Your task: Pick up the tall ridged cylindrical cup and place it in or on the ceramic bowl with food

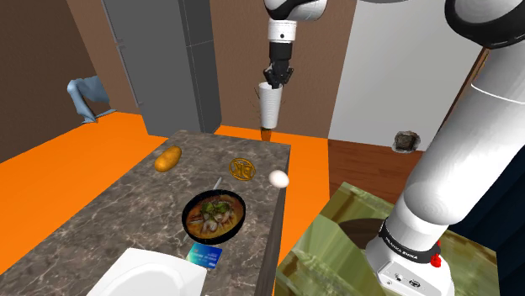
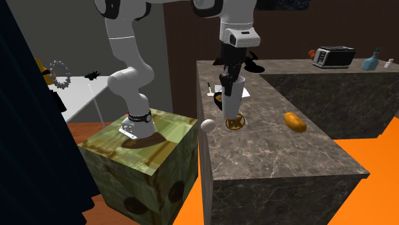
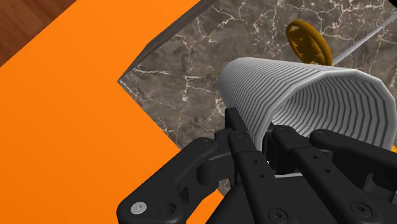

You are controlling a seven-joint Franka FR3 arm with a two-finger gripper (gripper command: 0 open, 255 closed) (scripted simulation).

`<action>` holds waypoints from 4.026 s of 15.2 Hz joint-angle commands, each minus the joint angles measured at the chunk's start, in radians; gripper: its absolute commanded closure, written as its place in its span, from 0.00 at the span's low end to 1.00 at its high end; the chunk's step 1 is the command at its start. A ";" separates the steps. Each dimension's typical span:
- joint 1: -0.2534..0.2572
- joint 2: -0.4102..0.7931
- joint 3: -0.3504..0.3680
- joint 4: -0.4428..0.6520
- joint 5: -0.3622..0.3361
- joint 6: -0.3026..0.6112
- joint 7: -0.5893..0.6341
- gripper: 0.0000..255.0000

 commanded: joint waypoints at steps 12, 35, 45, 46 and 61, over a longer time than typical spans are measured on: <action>0.126 -0.167 0.172 -0.133 0.038 -0.009 0.291 1.00; 0.276 -0.149 0.417 -0.152 0.096 0.072 0.661 1.00; 0.279 -0.136 0.425 -0.274 0.100 0.206 0.651 1.00; 0.280 -0.133 0.426 -0.285 0.101 0.220 0.650 1.00; 0.281 -0.122 0.430 -0.319 0.101 0.266 0.648 0.00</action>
